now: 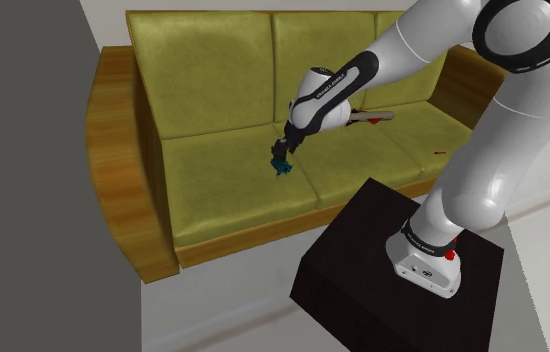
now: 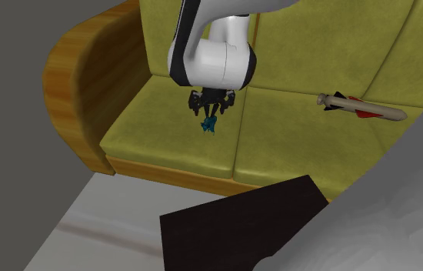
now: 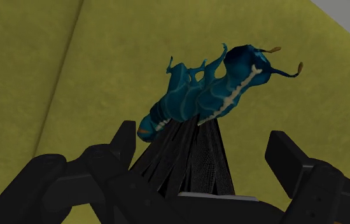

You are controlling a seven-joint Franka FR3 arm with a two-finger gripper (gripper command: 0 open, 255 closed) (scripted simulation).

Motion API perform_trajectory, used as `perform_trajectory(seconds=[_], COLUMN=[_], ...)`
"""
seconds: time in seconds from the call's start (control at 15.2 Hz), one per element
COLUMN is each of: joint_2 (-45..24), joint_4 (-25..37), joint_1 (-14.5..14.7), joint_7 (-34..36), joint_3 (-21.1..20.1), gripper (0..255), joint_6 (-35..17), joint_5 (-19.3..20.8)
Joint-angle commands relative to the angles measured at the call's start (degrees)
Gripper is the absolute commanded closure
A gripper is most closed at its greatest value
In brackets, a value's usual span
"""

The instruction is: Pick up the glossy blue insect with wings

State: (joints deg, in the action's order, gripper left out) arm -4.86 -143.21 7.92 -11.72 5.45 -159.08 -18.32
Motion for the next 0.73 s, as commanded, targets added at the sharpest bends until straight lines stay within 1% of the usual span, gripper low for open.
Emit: perform_trajectory(seconds=[0.0, 0.07, 0.13, 0.66], joint_2=[-1.23, -1.23, -1.28, -1.24], joint_4=[0.00, 0.00, 0.07, 0.02], joint_1=[-0.16, -0.17, -0.15, -0.12], joint_7=[-1.20, -1.19, -1.13, -1.06], joint_3=[-0.26, -0.27, -0.28, -0.29], gripper=[0, 0, 255, 255], joint_6=[-1.18, -1.19, -1.17, -1.19], joint_5=[-1.26, -1.25, -1.23, -1.19])
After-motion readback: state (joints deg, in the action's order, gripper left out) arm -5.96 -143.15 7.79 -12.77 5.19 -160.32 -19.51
